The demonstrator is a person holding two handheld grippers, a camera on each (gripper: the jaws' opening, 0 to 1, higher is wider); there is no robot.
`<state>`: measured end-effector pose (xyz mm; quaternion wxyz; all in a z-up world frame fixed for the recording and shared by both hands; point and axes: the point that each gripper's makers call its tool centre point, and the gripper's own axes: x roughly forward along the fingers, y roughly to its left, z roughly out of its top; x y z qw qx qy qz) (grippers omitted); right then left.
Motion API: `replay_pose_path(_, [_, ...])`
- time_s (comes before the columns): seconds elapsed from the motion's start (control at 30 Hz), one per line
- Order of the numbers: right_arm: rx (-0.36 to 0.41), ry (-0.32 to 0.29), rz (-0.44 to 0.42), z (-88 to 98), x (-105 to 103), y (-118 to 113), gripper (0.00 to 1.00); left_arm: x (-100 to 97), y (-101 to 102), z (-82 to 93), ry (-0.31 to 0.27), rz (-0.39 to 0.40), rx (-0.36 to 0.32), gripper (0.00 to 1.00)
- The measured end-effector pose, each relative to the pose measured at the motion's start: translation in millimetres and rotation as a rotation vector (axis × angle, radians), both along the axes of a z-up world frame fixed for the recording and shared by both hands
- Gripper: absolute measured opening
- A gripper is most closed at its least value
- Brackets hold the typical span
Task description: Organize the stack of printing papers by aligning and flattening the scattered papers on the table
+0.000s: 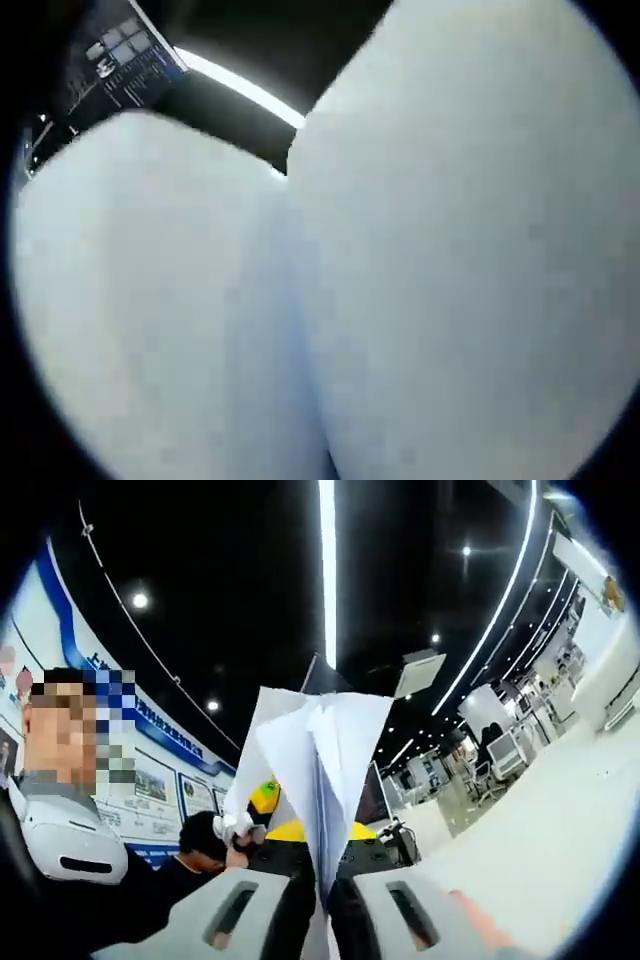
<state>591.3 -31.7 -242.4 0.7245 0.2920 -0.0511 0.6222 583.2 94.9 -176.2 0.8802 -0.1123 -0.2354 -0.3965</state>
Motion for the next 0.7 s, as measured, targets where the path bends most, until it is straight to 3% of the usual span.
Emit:
replay_pose_path(0.43, [-0.097,-0.028,-0.138,7.6,10.3,-40.9,0.00,8.5,6.2,-20.1,0.056,-0.006,0.034,0.09])
replay_pose_path(0.7, [-0.235,-0.060,-0.208,-0.9,17.5,-54.9,0.00,15.8,1.3,-54.7,0.149,-0.065,0.095,0.08])
